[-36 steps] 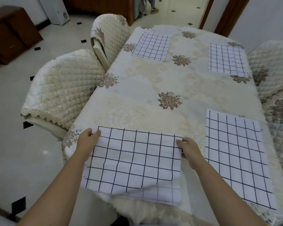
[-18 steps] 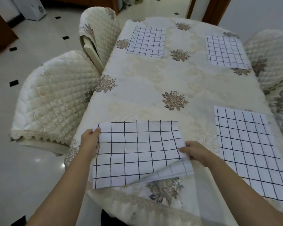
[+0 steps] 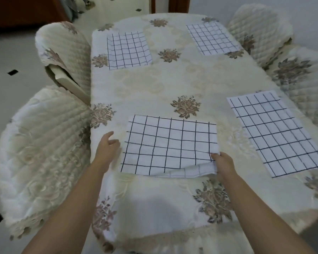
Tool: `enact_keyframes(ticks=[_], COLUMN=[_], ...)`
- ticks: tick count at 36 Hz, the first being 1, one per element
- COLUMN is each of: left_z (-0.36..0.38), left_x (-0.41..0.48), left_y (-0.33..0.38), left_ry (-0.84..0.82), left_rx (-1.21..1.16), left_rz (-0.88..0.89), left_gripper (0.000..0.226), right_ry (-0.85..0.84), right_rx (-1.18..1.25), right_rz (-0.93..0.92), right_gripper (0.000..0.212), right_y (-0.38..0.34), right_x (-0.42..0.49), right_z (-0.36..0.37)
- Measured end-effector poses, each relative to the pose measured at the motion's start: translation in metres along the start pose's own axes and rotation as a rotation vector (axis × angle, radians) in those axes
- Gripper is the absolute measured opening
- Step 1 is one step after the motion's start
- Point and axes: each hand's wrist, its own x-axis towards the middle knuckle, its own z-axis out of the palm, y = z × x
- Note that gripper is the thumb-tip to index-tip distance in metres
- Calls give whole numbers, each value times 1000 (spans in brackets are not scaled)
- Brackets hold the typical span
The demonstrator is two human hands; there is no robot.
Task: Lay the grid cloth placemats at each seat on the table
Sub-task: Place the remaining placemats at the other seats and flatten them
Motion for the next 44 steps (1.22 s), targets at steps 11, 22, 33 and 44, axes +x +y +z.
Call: enact_keyframes(ticks=[11, 22, 33, 44], left_z=[70, 88, 65, 43], left_x=[-5, -18, -14, -18], left_y=[19, 10, 3, -25], left_ry=[-146, -127, -166, -5], left_rx=[71, 195, 198, 268], left_rz=[-34, 16, -95, -49], left_gripper=[12, 33, 27, 49], right_ry=[-96, -339, -499, -591], right_rx=[563, 325, 103, -41], right_rz=[303, 310, 267, 213], right_gripper=[4, 13, 17, 18], right_y=[19, 19, 24, 25], right_x=[-47, -77, -81, -83], right_z=[41, 84, 93, 92])
